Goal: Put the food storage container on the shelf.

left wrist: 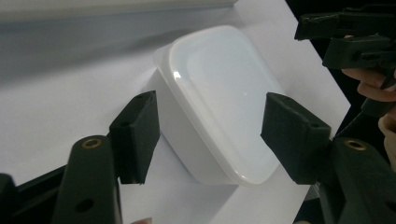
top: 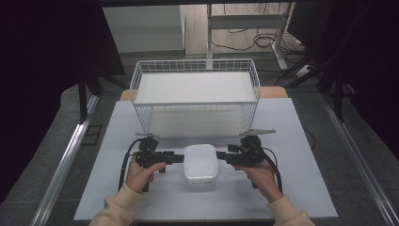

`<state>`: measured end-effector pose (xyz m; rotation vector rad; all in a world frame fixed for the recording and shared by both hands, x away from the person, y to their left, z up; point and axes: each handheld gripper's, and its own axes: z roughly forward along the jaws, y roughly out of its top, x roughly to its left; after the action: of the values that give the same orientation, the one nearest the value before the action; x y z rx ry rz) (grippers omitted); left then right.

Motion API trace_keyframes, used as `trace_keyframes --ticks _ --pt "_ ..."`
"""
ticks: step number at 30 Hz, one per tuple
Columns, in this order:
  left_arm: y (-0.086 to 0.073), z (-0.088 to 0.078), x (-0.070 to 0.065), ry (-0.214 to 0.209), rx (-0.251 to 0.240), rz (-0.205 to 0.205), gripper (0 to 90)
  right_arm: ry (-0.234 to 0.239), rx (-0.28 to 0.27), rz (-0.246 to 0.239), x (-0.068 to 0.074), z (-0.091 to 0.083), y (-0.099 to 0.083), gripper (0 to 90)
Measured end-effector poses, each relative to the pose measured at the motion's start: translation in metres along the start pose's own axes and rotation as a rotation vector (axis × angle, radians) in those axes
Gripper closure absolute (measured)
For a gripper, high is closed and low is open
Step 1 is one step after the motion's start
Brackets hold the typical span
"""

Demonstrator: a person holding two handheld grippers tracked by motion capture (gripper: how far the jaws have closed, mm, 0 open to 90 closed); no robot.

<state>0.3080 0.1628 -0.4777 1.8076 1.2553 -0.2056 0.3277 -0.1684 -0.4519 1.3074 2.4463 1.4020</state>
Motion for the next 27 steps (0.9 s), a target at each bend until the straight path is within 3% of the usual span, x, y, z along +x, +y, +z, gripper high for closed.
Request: trace_keyframes --ticks 12,15,21,27 --pt "-0.002 0.016 0.002 -0.026 0.045 -0.033 40.2 0.040 0.062 0.042 -0.003 0.023 -0.010 40.4" --pt "-0.004 0.021 0.004 -0.066 0.045 -0.075 41.0 0.045 0.064 0.049 -0.003 0.025 -0.010 40.3" --pt "-0.006 0.028 0.006 -0.073 0.056 -0.107 44.2 0.051 0.083 0.066 -0.003 0.031 -0.015 41.0" --pt "-0.007 0.030 0.010 -0.093 0.061 -0.123 51.3 0.077 0.097 0.117 -0.007 0.035 -0.017 48.0"
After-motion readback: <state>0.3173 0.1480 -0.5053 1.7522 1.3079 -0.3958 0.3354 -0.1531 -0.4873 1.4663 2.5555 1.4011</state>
